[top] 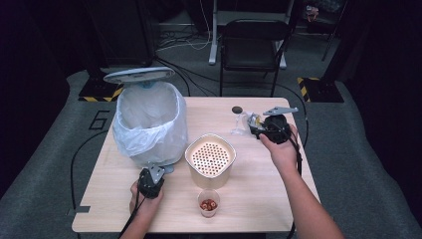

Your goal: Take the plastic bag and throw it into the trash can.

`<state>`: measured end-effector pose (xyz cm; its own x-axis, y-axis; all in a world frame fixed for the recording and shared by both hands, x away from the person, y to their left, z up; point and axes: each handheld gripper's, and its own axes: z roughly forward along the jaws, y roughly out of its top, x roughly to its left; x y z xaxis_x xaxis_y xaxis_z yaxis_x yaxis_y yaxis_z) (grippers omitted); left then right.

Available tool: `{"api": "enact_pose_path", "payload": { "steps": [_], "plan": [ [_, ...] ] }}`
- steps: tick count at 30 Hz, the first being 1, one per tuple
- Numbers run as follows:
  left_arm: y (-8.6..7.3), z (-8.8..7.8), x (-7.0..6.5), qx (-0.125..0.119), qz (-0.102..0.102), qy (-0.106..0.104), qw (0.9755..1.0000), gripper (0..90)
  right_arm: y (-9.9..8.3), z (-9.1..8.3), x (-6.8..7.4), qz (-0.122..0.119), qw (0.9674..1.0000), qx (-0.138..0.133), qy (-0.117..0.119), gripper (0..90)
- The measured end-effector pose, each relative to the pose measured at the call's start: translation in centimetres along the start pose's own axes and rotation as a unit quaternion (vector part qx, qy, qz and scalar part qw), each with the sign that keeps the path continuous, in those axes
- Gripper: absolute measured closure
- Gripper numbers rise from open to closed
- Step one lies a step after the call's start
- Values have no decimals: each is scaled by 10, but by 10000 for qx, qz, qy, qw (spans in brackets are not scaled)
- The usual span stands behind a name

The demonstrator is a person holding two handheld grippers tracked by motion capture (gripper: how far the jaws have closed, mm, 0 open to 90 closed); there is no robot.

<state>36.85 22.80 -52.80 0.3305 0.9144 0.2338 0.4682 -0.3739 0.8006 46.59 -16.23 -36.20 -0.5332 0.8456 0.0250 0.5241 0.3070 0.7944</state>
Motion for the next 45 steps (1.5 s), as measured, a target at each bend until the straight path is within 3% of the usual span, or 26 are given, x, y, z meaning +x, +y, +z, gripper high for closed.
{"api": "enact_pose_path", "payload": {
  "steps": [7,10,21,29,33,36,41,42,45],
  "plan": [
    [0,0,0,-12,-8,-4,10000,894,18,-11,8,-202,9997,-84,120,650],
    [0,1,0,-54,-29,8,10000,894,26,-16,13,-185,9994,-143,254,651],
    [0,1,0,-58,-38,4,10000,894,51,-19,44,-442,9966,-182,671,649],
    [0,1,0,-41,-27,-7,10000,894,72,-13,72,-628,9909,-298,1151,648],
    [0,1,0,-78,-86,-8,9999,894,87,-9,93,-747,9880,-359,1304,645],
    [0,1,1,-76,3,17,10000,894,100,-5,109,-888,9852,-392,1413,643],
    [0,0,2,-26,14,-8,10000,894,122,7,135,-1056,9810,-411,1572,640],
    [0,2,1,-143,27,150,9998,894,125,10,140,-1048,9807,-426,1595,639],
    [-1,2,1,-150,-15,106,9998,894,134,20,152,-1046,9784,-532,1702,637]
  ]
}}
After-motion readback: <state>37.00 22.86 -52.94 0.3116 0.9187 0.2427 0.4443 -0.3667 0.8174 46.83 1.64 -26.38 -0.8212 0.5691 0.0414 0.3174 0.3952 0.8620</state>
